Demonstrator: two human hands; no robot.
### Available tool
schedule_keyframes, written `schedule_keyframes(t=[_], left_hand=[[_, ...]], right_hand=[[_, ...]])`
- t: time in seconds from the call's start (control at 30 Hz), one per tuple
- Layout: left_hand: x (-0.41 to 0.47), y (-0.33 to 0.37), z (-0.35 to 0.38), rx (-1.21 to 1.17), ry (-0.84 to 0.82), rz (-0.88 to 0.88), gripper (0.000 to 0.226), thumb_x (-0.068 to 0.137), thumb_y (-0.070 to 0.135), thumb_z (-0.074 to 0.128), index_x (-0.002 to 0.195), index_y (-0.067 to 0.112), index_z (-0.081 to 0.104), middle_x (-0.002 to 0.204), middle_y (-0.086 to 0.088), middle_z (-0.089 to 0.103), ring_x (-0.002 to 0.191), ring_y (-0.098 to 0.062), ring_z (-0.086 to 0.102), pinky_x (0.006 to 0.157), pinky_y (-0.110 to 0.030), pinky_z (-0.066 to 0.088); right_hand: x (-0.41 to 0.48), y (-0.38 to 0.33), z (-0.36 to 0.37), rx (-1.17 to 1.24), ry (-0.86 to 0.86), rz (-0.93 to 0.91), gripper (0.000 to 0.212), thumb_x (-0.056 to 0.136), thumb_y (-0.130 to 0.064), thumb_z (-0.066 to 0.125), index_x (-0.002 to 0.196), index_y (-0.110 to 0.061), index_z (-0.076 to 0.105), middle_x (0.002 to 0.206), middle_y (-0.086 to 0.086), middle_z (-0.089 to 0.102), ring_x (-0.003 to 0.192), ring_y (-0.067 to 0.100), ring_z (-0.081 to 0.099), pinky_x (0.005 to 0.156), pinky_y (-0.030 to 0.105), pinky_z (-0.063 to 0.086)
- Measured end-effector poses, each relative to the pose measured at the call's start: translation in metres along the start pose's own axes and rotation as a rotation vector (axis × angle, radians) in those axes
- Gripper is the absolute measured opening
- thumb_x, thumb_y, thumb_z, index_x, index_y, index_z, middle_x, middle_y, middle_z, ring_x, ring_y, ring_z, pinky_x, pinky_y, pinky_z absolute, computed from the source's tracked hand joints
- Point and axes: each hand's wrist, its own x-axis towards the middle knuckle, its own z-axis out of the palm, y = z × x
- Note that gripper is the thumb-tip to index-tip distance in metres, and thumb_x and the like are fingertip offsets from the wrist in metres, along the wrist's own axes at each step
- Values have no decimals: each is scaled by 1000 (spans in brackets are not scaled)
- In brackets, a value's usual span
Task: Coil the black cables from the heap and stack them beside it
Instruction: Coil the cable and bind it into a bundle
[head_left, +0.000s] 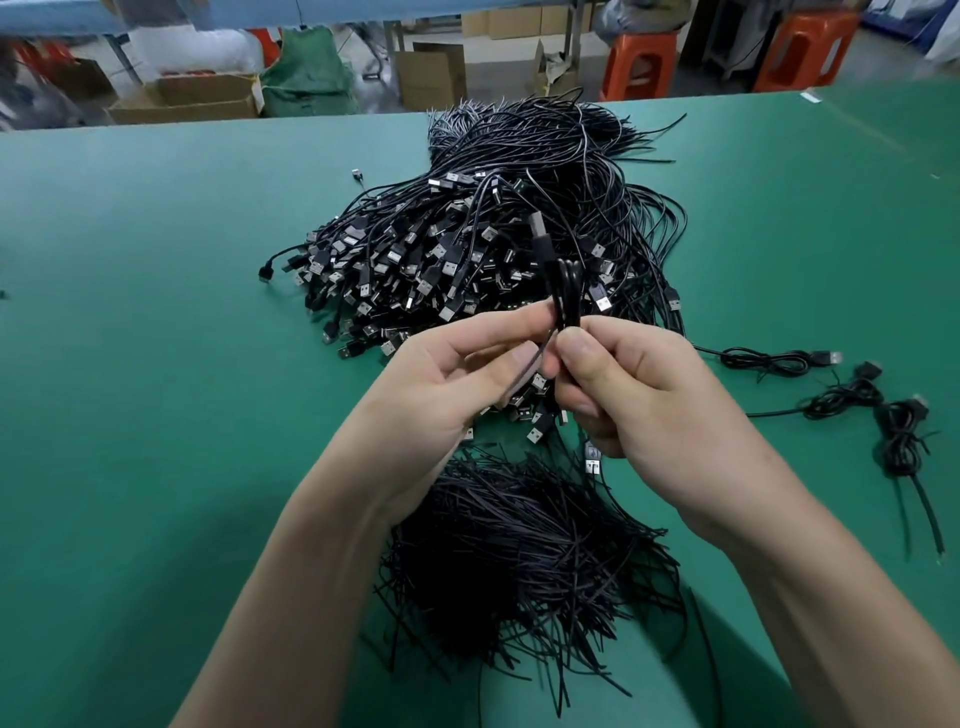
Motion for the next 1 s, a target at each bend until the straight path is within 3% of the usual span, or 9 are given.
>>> schedule_keyframes(t=[0.13, 0.3, 0.43, 0.63, 0.73, 0.9, 1.0], left_hand=[[2, -2, 2, 12, 29, 78, 21, 88, 21, 76, 108, 24, 82, 84, 7, 75, 86, -4, 69, 84, -17, 53], [3, -1, 3, 64, 16, 121, 24, 89, 26, 73, 95, 2, 74, 81, 5, 68, 85, -11, 64, 83, -22, 51], [1, -2, 3, 33, -67, 48, 13, 94, 26, 71, 83, 22, 75, 74, 9, 65, 78, -10, 62, 82, -23, 49], [-1, -4, 8, -72, -118, -10, 14, 97, 26, 67, 99, 21, 79, 75, 6, 73, 73, -5, 68, 78, -18, 53], [-1, -3, 7, -59, -69, -22, 15, 93, 32, 65, 89, 23, 77, 72, 3, 71, 74, -8, 65, 82, -23, 52], [-2, 1, 7, 21, -23, 22, 21, 94, 37, 61, 82, 27, 75, 69, 4, 70, 71, -7, 64, 79, -21, 51], [-2, 3, 11, 104, 19, 59, 25, 101, 33, 60, 83, 18, 68, 68, 6, 67, 68, -6, 63, 73, -18, 51]], right_hand=[[-2, -2, 1, 92, -65, 14, 35, 107, -34, 44, 78, -29, 64, 61, -11, 42, 50, 5, 32, 45, 18, 28], [-5, -4, -2, 80, -138, 38, 35, 106, -34, 44, 79, -28, 65, 60, -10, 41, 50, 4, 34, 46, 16, 29], [-6, -4, -6, 187, -222, 129, 34, 104, -40, 49, 79, -25, 66, 59, -8, 40, 47, 3, 34, 44, 14, 31], [-8, 0, -5, 264, -357, 267, 44, 98, -55, 46, 69, -23, 55, 54, -7, 32, 49, 12, 22, 45, 21, 22], [-7, 2, -2, 435, -436, 307, 41, 100, -53, 45, 71, -23, 47, 59, -6, 26, 50, 11, 17, 44, 23, 14], [-4, 1, -4, 676, -497, 341, 32, 105, -38, 43, 81, -19, 51, 66, -5, 24, 52, 7, 21, 42, 18, 20], [-5, -1, -3, 671, -469, 331, 32, 105, -38, 43, 80, -19, 52, 65, -6, 26, 53, 8, 21, 43, 19, 21]])
